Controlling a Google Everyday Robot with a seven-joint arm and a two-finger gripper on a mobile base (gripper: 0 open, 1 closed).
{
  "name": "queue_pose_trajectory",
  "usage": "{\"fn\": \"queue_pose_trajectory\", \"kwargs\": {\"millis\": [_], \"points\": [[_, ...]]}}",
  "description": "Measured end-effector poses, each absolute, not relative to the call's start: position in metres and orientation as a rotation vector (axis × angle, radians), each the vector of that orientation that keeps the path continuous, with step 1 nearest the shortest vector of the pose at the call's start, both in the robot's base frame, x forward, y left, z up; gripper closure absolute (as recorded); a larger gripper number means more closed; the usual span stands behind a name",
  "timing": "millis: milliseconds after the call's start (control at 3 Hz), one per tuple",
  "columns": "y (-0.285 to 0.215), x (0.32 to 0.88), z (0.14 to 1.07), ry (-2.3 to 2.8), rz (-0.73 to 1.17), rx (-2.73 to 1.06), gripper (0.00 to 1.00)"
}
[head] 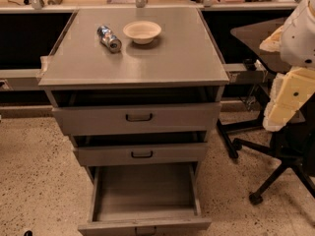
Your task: Close bottom drawer
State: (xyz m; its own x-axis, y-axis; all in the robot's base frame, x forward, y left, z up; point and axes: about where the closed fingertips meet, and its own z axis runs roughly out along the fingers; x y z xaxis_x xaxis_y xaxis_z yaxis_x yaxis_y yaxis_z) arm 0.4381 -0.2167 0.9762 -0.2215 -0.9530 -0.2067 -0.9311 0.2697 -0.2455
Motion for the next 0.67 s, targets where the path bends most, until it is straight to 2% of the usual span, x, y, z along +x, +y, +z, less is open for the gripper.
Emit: {"fn": "queue_pose_trajectory", "kwargs": {"millis": [667], "points": [[-0.207, 0.446, 0.944, 2.209, -0.103, -1.769, 0.00]]}}
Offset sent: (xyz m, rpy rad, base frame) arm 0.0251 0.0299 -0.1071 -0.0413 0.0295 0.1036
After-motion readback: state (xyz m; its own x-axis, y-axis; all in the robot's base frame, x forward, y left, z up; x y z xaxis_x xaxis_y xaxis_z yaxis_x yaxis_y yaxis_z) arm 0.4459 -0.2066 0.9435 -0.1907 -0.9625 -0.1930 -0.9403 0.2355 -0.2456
